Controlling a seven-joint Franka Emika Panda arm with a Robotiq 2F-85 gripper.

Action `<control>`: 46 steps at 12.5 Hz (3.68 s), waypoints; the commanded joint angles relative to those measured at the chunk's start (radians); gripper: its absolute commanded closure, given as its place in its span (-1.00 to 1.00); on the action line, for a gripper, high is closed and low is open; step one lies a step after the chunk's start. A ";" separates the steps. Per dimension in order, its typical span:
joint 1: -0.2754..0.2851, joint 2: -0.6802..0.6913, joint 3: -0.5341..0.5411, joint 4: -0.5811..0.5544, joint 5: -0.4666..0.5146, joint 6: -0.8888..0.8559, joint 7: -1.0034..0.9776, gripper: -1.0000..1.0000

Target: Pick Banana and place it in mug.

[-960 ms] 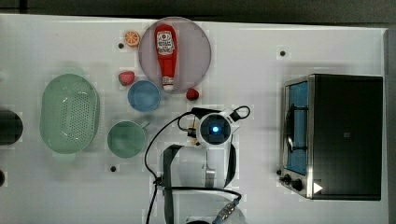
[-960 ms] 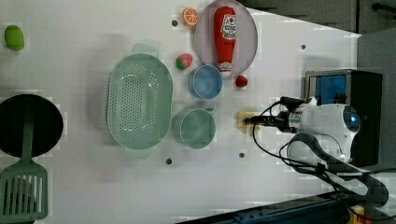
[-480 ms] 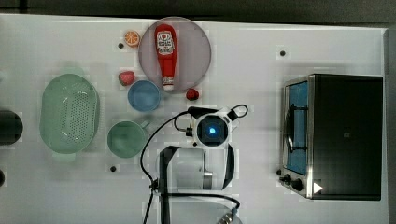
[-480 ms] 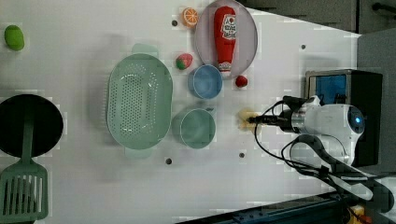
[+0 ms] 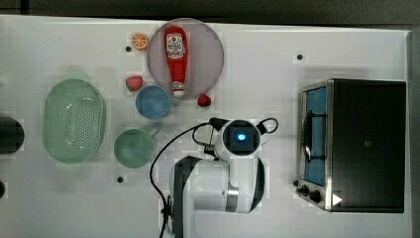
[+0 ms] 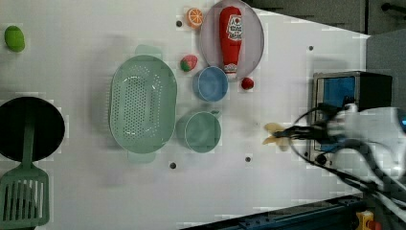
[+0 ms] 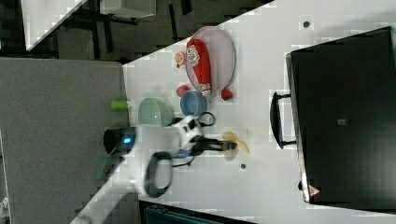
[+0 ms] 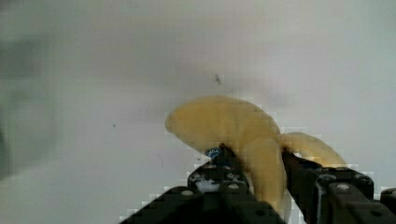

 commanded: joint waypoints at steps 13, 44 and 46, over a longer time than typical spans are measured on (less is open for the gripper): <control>0.094 -0.270 0.382 0.151 0.188 -0.294 0.680 0.37; 0.051 -0.251 0.129 0.429 0.015 -0.495 0.922 -1.00; 0.050 -0.297 0.051 0.472 0.012 -0.607 0.889 -1.00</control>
